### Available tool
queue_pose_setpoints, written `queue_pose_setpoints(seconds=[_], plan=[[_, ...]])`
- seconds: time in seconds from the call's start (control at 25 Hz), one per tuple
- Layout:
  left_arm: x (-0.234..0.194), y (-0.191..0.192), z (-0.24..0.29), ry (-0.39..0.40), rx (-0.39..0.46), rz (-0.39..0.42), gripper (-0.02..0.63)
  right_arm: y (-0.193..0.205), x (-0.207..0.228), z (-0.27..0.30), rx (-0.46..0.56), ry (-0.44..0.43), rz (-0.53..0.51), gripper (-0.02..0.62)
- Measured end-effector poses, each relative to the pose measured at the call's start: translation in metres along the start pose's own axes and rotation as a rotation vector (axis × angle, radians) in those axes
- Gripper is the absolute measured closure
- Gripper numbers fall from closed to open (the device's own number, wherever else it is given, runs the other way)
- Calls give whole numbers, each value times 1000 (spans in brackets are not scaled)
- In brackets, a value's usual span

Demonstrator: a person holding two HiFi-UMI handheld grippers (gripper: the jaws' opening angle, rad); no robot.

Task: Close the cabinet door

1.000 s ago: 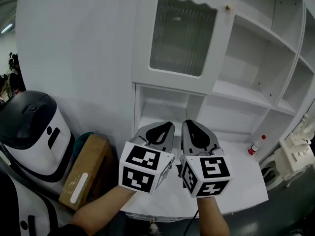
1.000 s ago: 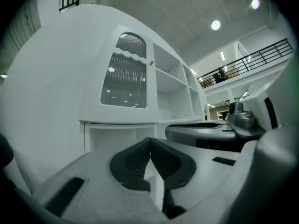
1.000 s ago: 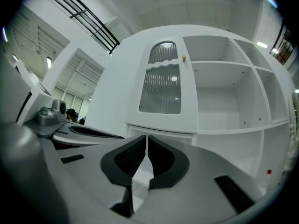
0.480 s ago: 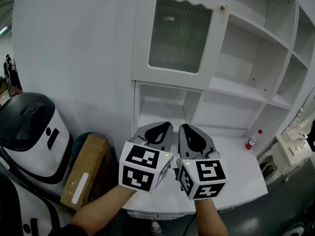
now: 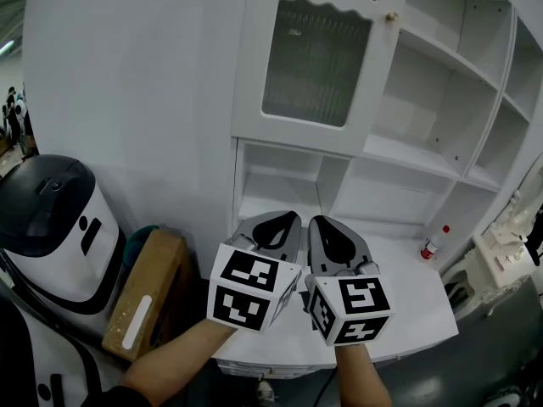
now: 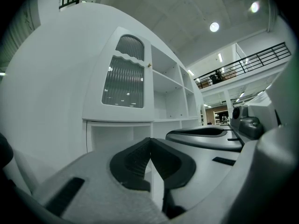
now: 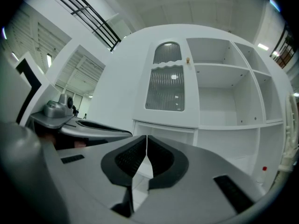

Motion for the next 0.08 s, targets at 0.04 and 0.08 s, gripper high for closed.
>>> queue_pose_setpoints(seconds=[0.04, 0.08], plan=[[-1, 0, 0, -1, 2, -1, 594, 0, -1, 0, 0, 0, -1, 571], [-2, 1, -1, -2, 4, -1, 594, 0, -2, 0, 1, -1, -1, 572]])
Point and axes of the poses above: the fingertips, and each gripper's own axes: z forward along the fingers, x to its right, y out of its underside, the point moved 3 cm from there along -z, backward along the fingers, and after that the axes turned 10 degrees about -y, right-handed, at the moved point
